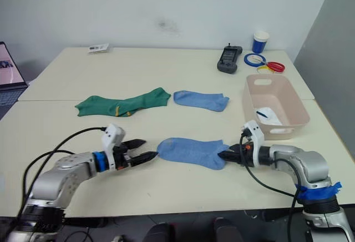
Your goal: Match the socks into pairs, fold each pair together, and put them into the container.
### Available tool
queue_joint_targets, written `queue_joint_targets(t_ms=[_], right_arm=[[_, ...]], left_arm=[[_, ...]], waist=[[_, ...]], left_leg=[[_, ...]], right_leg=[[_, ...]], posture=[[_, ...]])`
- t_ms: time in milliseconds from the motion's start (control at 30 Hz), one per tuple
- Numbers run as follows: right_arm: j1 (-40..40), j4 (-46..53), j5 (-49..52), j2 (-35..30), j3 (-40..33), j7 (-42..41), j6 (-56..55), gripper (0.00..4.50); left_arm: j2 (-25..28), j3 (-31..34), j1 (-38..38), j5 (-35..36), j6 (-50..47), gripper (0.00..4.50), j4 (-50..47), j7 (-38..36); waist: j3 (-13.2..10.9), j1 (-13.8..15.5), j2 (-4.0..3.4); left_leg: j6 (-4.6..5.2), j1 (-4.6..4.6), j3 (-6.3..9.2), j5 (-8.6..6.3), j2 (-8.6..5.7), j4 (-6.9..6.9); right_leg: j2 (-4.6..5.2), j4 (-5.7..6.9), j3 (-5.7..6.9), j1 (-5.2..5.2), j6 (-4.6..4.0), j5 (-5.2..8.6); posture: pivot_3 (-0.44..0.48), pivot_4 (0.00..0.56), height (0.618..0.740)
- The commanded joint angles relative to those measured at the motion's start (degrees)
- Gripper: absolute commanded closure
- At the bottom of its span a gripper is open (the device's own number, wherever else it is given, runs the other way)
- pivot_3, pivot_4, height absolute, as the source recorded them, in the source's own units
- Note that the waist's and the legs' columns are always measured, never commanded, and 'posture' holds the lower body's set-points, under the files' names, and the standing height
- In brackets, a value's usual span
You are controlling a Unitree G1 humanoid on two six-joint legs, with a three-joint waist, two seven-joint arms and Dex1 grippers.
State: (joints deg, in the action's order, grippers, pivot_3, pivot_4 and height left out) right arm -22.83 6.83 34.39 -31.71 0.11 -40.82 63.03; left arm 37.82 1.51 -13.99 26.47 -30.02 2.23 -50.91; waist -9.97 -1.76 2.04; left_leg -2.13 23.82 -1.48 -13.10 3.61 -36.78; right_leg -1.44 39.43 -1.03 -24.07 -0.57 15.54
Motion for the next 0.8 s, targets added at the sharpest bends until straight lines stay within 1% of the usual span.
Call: queue_joint_targets(t_ms=[33, 100, 133, 167, 367, 400, 500, 533, 667, 800], right_arm=[[-0.62, -0.33, -0.60, 0.80, -0.53, 1.53, -0.78, 0.89], [-0.67, 0.27, -0.13, 1.01, -0.62, 1.71, -0.40, 1.29], [-0.67, 0.61, 0.10, 1.09, -0.71, 1.82, -0.11, 1.70], [-0.72, 0.89, 0.34, 1.24, -0.81, 1.98, 0.19, 1.99], [-0.66, 2.44, 1.24, 2.65, -0.35, 2.78, 1.28, 4.25], [-0.68, 2.63, 1.34, 2.92, -0.27, 2.92, 1.43, 4.50], [-0.90, 3.14, 1.70, 3.73, -0.39, 3.32, 1.99, 4.50], [-1.00, 3.27, 1.85, 3.94, -0.46, 3.50, 2.18, 4.50], [-1.29, 4.14, 2.48, 4.66, -0.58, 3.50, 2.37, 4.50], [-1.09, 7.70, 4.54, 5.23, -0.32, 3.16, 4.33, 4.50]], left_arm=[[-1.13, -3.42, -1.23, -3.03, 2.11, 0.18, 1.23, -1.63], [-1.39, -4.78, -1.57, -4.47, 2.72, 0.59, 1.52, -2.02], [-1.39, -5.02, -1.58, -4.81, 2.91, 0.91, 1.56, -2.39], [-1.55, -5.07, -1.50, -4.93, 3.22, 1.19, 1.53, -2.75], [-2.45, -6.07, -0.45, -5.88, 4.41, 3.09, 0.28, -3.88], [-2.54, -6.11, -0.36, -5.97, 4.43, 3.40, 0.15, -3.87], [-2.60, -6.00, -0.13, -5.89, 4.30, 4.29, -0.33, -3.77], [-2.59, -5.89, -0.03, -5.79, 4.18, 4.48, -0.57, -3.72], [-1.67, -4.10, 2.03, -4.50, 3.14, 4.48, -3.33, -3.45], [0.11, -0.04, 6.46, -1.40, -1.11, 4.48, -9.79, -2.01]], waist=[[0.01, 0.06, -0.02], [0.01, 0.08, -0.02], [0.01, 0.08, -0.02], [0.01, 0.09, -0.02], [0.01, 0.09, -0.02], [0.01, 0.08, -0.02], [0.01, 0.08, -0.02], [0.01, 0.09, -0.02], [0.01, 0.04, -0.02], [0.01, -0.15, -0.02]], left_leg=[[0.00, -0.02, 0.00, 0.00, 0.00, 0.00], [0.00, -0.03, 0.01, 0.00, -0.01, -0.01], [0.00, -0.03, 0.01, 0.00, -0.02, -0.01], [0.00, -0.02, 0.00, 0.00, -0.03, -0.01], [0.00, 0.00, -0.01, 0.00, -0.03, -0.01], [0.00, -0.01, -0.01, 0.00, -0.03, -0.01], [0.00, -0.01, 0.00, 0.00, -0.02, -0.02], [0.00, -0.01, 0.00, 0.00, -0.02, -0.02], [0.01, -0.01, 0.00, 0.00, -0.02, -0.02], [0.00, -0.01, 0.02, 0.00, 0.05, -0.01]], right_leg=[[0.01, 0.01, 0.00, 0.01, 0.00, 0.00], [0.04, 0.03, 0.02, 0.03, 0.02, -0.01], [0.04, 0.03, 0.02, 0.03, 0.03, -0.02], [0.04, 0.03, 0.01, 0.03, 0.03, -0.02], [0.06, 0.01, 0.00, 0.02, 0.03, -0.02], [0.06, 0.02, 0.00, 0.02, 0.03, -0.02], [0.06, 0.02, 0.01, 0.02, 0.03, -0.02], [0.06, 0.02, 0.01, 0.02, 0.03, -0.02], [0.08, 0.02, 0.00, 0.02, 0.03, -0.02], [0.15, 0.04, 0.01, 0.00, 0.03, -0.02]], posture=[[0.000, 0.150, 0.740], [0.000, 0.150, 0.740], [0.000, 0.150, 0.740], [0.000, 0.150, 0.740], [0.000, 0.150, 0.740], [0.000, 0.150, 0.740], [0.000, 0.150, 0.740], [0.000, 0.150, 0.740], [0.000, 0.150, 0.740], [0.000, 0.150, 0.740]])
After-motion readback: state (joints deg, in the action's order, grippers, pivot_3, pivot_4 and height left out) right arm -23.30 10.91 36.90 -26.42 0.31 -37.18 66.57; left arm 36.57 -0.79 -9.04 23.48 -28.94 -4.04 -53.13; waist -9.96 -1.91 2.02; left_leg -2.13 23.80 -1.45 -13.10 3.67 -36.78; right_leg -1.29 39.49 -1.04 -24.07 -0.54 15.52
